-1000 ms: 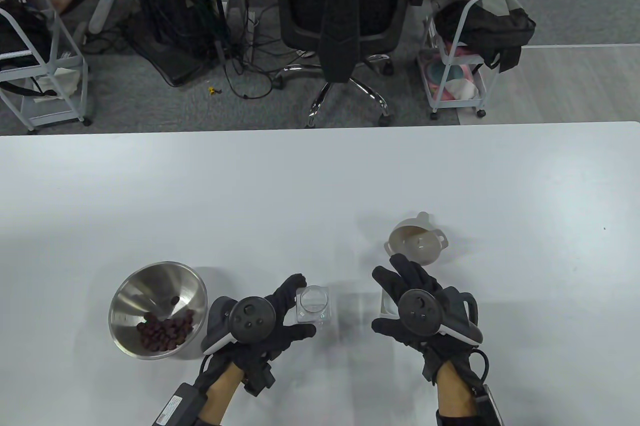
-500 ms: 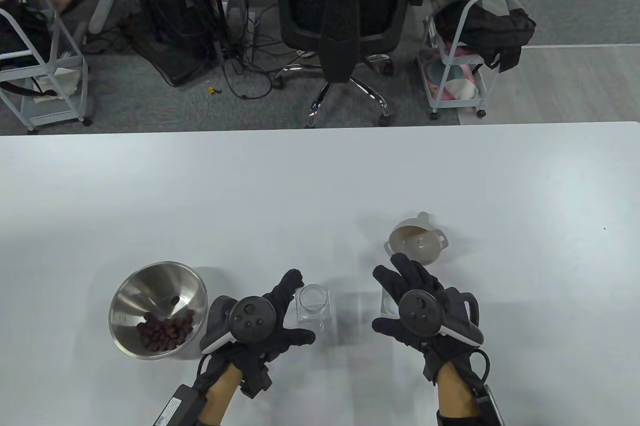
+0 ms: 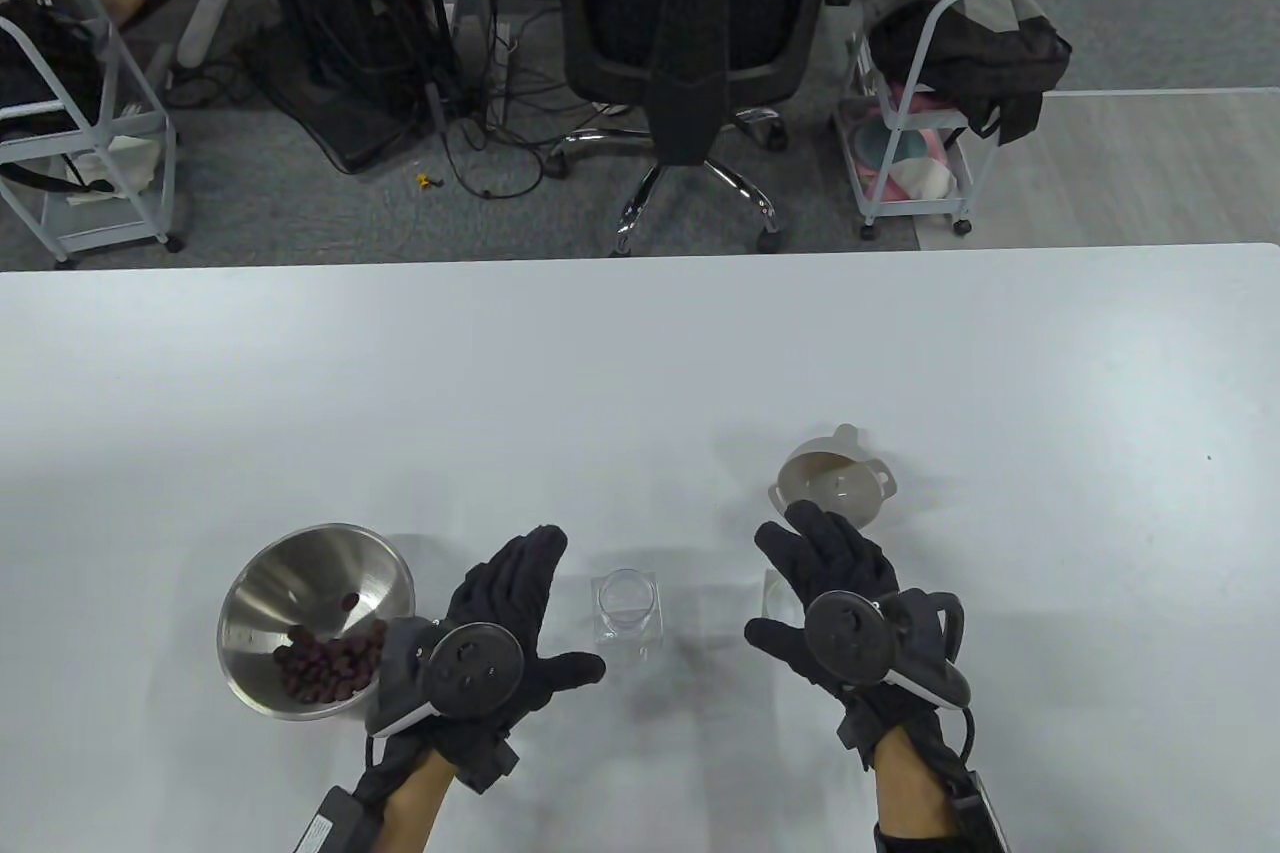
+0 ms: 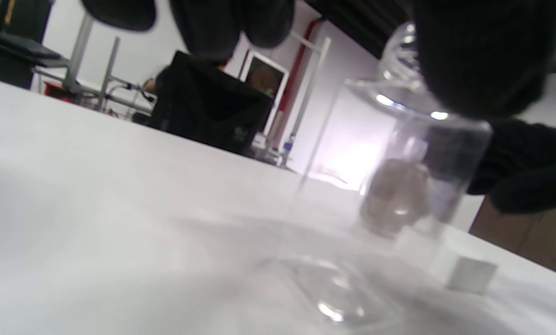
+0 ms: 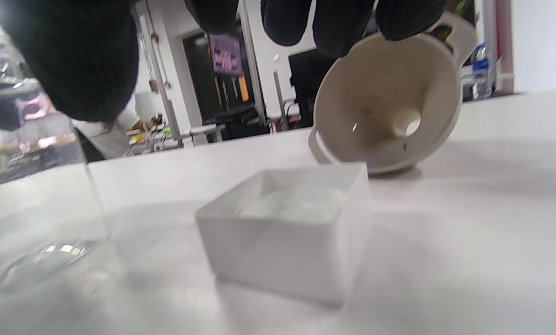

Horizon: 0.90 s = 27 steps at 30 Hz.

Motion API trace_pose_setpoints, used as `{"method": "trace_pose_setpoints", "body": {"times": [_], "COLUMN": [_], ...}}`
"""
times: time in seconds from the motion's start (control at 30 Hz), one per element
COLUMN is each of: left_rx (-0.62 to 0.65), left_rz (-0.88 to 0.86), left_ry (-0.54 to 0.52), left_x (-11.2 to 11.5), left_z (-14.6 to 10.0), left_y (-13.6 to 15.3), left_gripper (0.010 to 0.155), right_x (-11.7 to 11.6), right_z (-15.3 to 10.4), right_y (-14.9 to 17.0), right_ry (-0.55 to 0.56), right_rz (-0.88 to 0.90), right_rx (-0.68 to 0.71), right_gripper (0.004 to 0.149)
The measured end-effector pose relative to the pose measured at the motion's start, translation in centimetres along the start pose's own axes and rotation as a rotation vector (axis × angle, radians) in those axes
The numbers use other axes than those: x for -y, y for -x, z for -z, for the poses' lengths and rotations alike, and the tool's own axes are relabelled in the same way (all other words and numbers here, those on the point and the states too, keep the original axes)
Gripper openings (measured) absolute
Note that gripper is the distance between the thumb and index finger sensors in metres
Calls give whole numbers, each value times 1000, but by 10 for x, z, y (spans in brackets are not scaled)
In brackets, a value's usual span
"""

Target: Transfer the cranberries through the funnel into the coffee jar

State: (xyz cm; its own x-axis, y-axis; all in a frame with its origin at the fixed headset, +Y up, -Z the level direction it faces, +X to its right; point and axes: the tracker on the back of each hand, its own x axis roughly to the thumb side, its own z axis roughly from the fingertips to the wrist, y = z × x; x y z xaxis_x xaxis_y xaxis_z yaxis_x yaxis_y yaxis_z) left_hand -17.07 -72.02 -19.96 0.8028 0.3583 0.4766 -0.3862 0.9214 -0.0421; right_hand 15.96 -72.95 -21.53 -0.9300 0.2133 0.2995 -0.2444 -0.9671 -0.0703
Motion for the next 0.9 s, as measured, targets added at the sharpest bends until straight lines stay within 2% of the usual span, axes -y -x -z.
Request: {"method": "trace_pose_setpoints", "body": {"times": [0.17, 0.5, 0.63, 0.9], "left_rx": [2, 10, 15, 26], "left_rz": [16, 61, 54, 78], "left_ry": [-50, -132, -170, -187], "left_x": [-11, -26, -32, -35], "left_z": [-7, -25, -29, -31], "left_y": [1, 3, 3, 1], "left_gripper": [116, 114, 113, 112], "right_x": [7, 9, 12, 13], "right_z": [-4, -6, -1, 24], "right_y": [5, 18, 26, 45], "right_ry": [99, 200, 207, 152], "right_rz": [5, -67, -105, -177], "right_rx": [-40, -158, -213, -309], "right_gripper": [87, 88, 90, 91]}}
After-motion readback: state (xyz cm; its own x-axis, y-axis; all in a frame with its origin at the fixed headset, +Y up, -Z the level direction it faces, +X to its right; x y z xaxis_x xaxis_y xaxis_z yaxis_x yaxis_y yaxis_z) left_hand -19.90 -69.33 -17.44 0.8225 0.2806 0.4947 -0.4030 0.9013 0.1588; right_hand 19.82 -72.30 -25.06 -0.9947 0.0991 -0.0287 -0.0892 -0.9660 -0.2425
